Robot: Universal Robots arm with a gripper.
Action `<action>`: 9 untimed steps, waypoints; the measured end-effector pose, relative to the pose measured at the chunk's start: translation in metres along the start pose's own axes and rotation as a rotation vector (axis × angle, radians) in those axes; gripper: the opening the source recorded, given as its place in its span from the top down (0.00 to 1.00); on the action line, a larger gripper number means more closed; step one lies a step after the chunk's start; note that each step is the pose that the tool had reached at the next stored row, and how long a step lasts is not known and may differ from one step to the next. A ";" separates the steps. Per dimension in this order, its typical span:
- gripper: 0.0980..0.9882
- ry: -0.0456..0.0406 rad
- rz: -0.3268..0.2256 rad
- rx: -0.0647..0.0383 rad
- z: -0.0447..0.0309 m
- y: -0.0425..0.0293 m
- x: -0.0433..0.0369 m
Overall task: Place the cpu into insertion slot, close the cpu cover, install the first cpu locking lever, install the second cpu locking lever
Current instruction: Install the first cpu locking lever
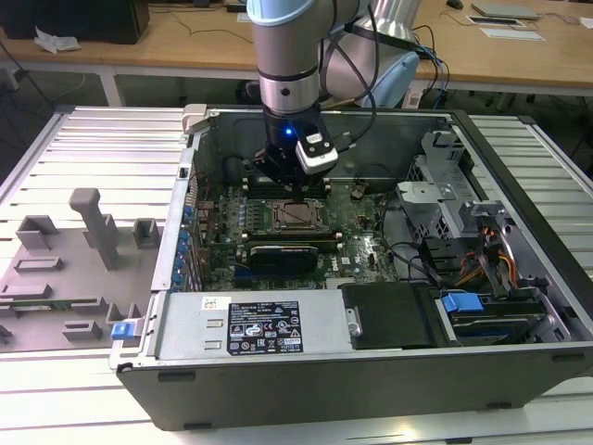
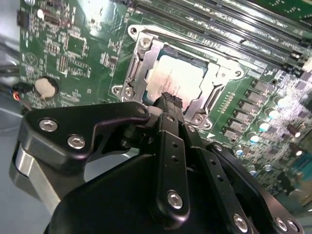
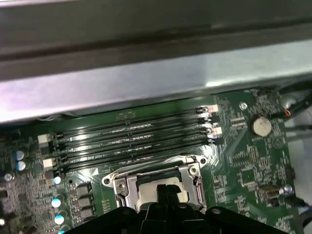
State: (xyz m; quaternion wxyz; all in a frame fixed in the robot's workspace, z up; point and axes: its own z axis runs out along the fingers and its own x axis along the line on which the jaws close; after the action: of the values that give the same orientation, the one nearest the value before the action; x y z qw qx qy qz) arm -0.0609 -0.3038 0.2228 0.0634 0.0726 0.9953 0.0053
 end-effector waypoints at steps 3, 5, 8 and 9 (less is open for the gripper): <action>0.99 0.0048 -0.022 0.001 0.0005 -0.0006 0.0000; 0.99 0.0087 -0.031 0.003 0.0011 -0.0021 -0.0001; 0.99 0.0160 -0.039 0.004 0.0024 -0.0093 -0.0010; 0.99 0.0176 -0.041 0.005 0.0027 -0.0113 -0.0013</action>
State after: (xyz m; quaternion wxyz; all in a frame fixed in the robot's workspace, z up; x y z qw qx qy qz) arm -0.0609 -0.3152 0.2200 0.0545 0.0521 0.9972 0.0024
